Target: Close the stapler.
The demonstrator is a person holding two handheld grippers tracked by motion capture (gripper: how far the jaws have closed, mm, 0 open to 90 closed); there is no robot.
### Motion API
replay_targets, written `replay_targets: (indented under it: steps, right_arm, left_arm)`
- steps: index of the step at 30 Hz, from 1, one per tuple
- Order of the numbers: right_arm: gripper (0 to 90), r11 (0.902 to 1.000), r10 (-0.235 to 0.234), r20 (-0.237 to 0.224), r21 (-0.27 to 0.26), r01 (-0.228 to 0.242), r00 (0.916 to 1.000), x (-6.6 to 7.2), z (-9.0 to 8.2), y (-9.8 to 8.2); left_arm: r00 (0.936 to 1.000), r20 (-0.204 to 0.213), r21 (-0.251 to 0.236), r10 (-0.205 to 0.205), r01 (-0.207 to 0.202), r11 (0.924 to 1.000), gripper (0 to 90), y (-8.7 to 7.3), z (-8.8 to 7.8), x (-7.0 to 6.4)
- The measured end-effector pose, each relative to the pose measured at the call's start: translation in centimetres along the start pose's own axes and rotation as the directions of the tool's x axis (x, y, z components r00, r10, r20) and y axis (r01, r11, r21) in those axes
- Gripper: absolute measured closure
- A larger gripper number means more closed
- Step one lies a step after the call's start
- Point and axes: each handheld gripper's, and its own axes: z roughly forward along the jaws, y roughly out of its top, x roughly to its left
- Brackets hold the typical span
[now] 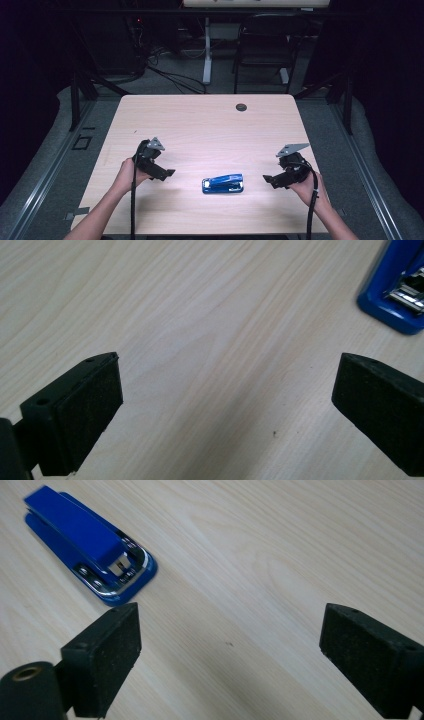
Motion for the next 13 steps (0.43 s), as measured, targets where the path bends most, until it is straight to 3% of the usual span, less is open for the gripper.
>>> replay_targets:
  steps: [4, 13]
  right_arm:
    - [6.2, 0.9992, 0.027, 0.025, 0.028, -0.028, 0.9993, -0.9, 0.3, -0.6]
    - [1.5, 0.9925, 0.029, 0.053, 0.117, -0.035, 0.9982, -1.9, 1.8, -1.1]
  left_arm:
    - [1.0, 0.0, 0.01, 0.009, -0.009, 0.9999, 0.1, -0.3, 0.7, 0.4]
    - [0.9997, 0.014, 0.053, 0.02, -0.021, 0.9984, 0.1, -0.8, 2.0, 1.1]
